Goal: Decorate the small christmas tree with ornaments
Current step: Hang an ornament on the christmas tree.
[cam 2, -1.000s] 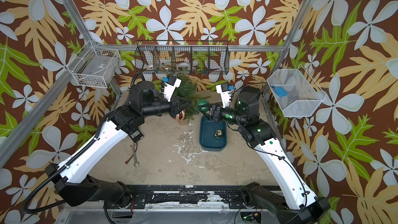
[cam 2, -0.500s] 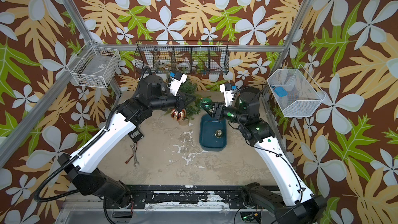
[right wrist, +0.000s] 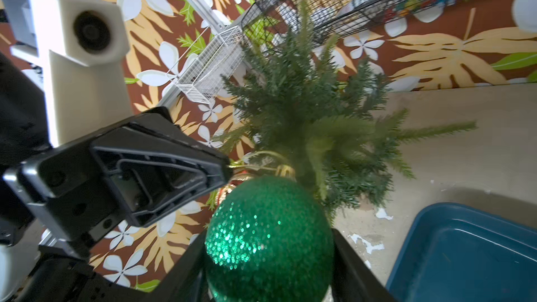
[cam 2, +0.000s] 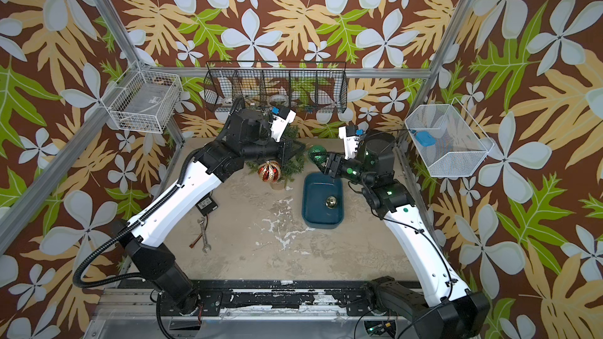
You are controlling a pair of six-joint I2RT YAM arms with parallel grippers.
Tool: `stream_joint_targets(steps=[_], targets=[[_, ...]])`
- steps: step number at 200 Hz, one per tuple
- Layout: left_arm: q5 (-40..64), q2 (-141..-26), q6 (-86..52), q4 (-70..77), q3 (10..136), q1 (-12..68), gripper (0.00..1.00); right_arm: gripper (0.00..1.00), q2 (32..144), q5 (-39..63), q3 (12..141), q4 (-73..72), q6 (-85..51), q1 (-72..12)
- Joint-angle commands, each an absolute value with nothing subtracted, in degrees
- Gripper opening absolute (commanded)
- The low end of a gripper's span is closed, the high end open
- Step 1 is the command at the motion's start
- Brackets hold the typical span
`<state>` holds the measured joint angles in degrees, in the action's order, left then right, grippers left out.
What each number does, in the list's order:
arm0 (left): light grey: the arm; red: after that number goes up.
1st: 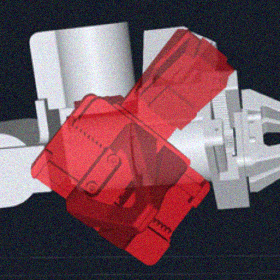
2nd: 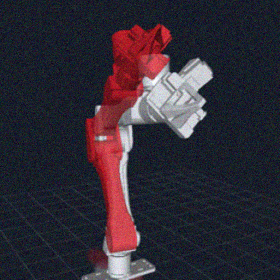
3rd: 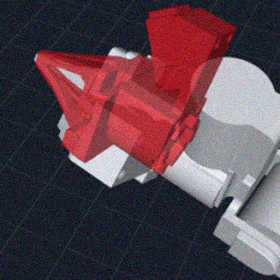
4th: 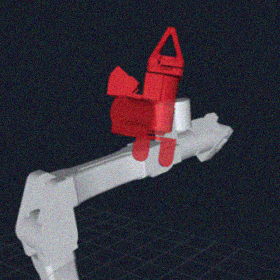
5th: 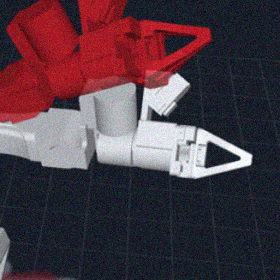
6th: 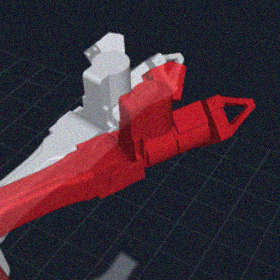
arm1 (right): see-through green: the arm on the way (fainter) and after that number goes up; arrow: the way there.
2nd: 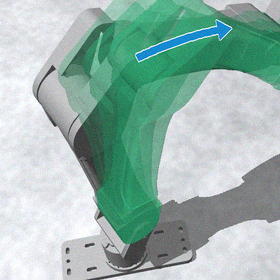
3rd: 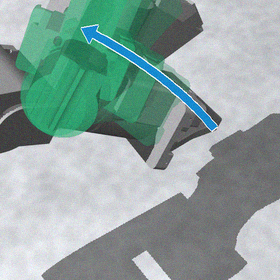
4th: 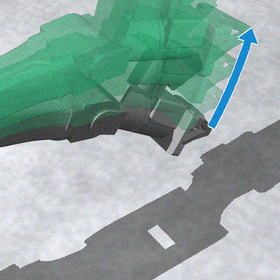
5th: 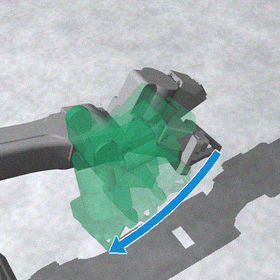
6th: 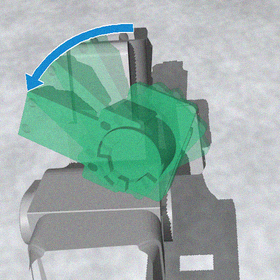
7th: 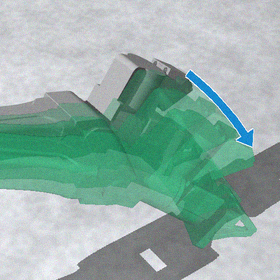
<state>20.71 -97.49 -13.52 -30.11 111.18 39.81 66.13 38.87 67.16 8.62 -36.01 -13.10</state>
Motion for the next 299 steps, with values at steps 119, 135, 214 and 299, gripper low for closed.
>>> stream_joint_targets(steps=[119, 135, 214, 299], targets=[[17.0, -103.1, -13.6, -34.9, 117.0, 40.0, 0.0, 0.6, 71.5, 41.5, 64.8, -0.3, -39.1, -12.0], [16.7, -103.6, -13.6, -35.2, 117.3, 40.0, 0.0, 0.6, 72.2, 42.1, 65.0, -0.8, -39.3, -12.0], [14.8, -104.1, -13.4, -36.4, 117.3, 40.0, 0.0, 0.59, 72.6, 43.2, 63.7, -2.6, -39.8, -12.0], [13.8, -104.8, -13.1, -37.0, 117.5, 40.1, 0.0, 0.6, 72.5, 44.2, 62.9, -4.4, -40.8, -12.0]])
